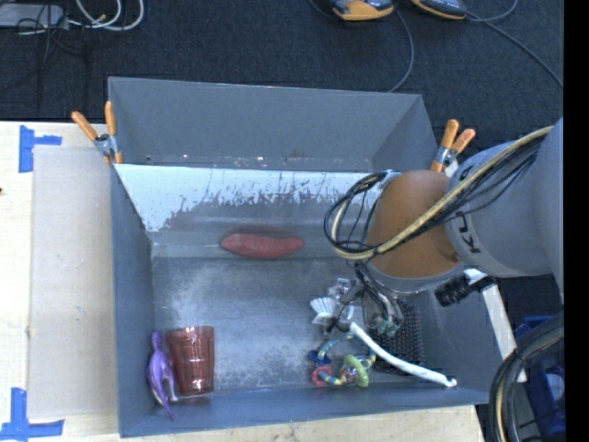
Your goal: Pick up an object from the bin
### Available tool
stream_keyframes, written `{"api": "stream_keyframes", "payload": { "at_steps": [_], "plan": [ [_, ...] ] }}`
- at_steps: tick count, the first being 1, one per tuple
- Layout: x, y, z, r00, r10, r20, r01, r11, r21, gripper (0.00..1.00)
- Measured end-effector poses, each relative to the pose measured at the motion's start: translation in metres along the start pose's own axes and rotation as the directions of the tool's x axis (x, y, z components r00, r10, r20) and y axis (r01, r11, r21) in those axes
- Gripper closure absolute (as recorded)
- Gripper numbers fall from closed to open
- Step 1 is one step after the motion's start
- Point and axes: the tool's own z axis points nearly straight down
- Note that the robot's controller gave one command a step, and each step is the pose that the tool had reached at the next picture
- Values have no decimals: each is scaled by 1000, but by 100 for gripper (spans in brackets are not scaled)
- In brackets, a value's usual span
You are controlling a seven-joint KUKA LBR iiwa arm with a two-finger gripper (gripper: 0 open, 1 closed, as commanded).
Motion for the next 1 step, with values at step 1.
{"api": "stream_keyframes", "payload": {
  "at_steps": [1],
  "plan": [
    [-3, -12, -1, 1000, 11, 1, -11, 1000, -1, 100]
  ]
}}
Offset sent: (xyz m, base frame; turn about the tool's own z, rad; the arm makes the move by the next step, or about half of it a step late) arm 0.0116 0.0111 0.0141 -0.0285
